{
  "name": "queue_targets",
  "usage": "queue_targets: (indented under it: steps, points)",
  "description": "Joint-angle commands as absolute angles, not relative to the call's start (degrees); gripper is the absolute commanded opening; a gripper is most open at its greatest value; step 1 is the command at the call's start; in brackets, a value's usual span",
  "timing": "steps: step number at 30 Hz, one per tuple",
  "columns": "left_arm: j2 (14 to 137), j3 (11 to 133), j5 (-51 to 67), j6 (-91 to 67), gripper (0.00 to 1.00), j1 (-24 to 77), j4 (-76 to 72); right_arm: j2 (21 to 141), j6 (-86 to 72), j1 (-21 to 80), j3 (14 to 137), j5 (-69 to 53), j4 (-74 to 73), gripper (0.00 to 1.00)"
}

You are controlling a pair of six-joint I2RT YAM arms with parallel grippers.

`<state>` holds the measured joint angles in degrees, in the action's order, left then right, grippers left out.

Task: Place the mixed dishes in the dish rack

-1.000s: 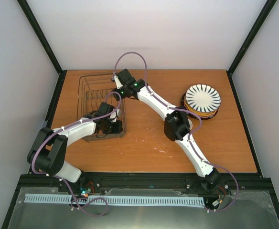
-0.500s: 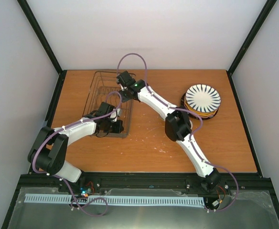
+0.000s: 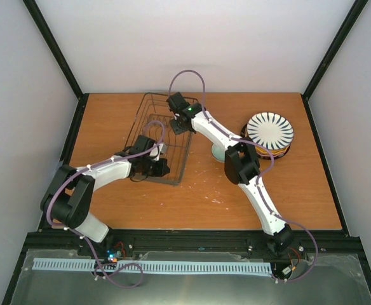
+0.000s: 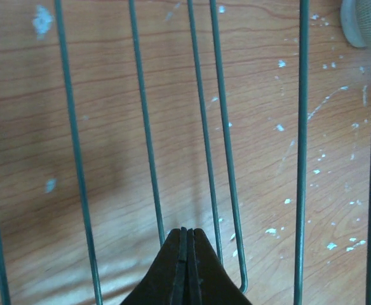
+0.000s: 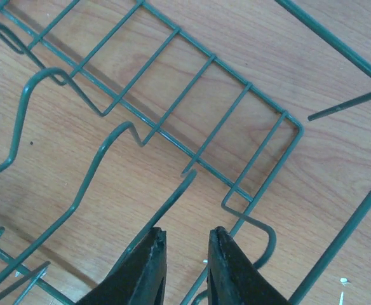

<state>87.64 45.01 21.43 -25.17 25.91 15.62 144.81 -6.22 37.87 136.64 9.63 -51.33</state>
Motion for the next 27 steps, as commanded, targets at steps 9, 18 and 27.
queue_targets:
  steps: [9,18,27]
  points:
    - [101.07,58.52,22.32,-30.55,0.01,39.25,11.2,144.77,-6.13,36.43,138.59,3.58,-51.15,0.26]
    - [105.82,63.93,19.85,-30.24,0.01,42.89,13.72,145.06,-5.35,36.39,138.64,0.03,-50.67,0.26]
    - [102.29,66.5,7.02,-30.1,0.39,42.85,21.47,141.96,-4.16,36.73,138.48,-2.54,-49.77,0.43]
